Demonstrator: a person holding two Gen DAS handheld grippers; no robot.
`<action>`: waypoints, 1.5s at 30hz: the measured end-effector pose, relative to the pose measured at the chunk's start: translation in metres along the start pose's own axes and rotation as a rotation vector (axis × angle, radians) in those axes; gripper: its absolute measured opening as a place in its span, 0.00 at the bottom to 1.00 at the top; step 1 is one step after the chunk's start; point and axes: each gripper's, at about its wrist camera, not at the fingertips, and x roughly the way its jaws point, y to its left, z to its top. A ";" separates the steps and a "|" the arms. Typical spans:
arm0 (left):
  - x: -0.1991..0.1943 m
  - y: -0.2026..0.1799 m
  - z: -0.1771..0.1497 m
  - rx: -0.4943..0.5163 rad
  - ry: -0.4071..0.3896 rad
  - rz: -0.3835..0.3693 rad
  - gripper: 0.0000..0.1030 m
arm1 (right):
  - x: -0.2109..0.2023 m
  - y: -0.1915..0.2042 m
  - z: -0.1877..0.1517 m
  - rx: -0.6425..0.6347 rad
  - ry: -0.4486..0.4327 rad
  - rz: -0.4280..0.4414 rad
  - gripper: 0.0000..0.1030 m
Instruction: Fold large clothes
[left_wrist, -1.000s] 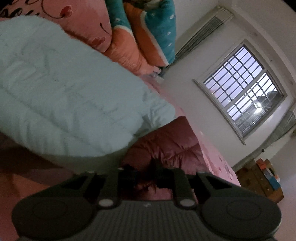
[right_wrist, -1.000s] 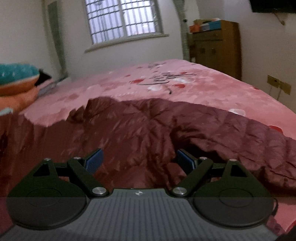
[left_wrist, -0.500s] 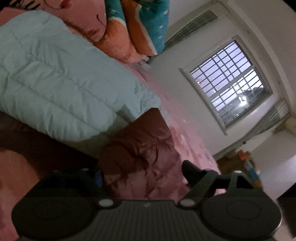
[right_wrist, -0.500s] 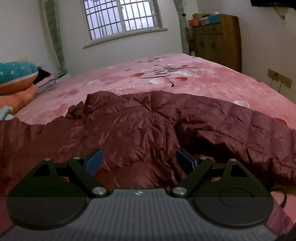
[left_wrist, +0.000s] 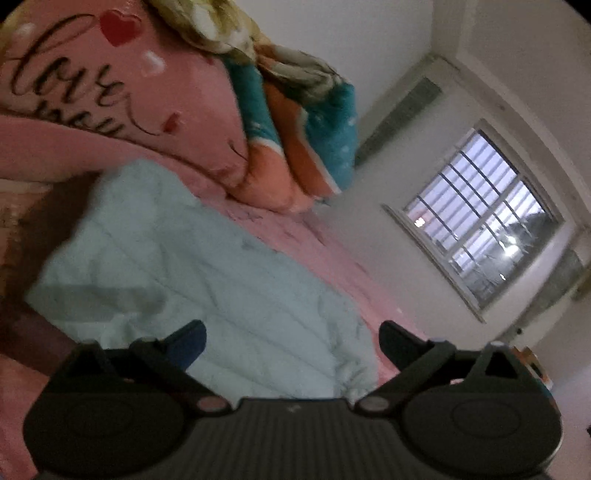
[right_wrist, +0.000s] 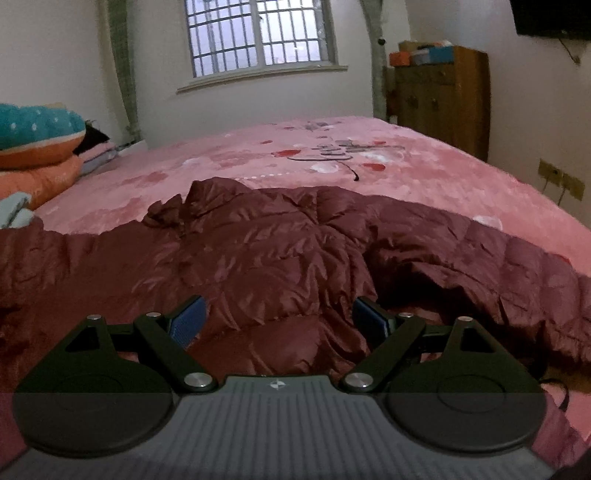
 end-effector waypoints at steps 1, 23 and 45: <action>-0.001 0.001 0.001 0.003 0.005 0.004 0.96 | -0.002 0.002 -0.001 -0.009 -0.002 -0.001 1.00; -0.039 -0.067 -0.200 0.432 0.477 -0.241 0.96 | -0.073 -0.073 -0.016 0.179 0.029 -0.143 1.00; -0.032 -0.073 -0.279 0.508 0.636 -0.200 0.96 | -0.049 -0.133 -0.063 0.120 0.313 0.159 0.67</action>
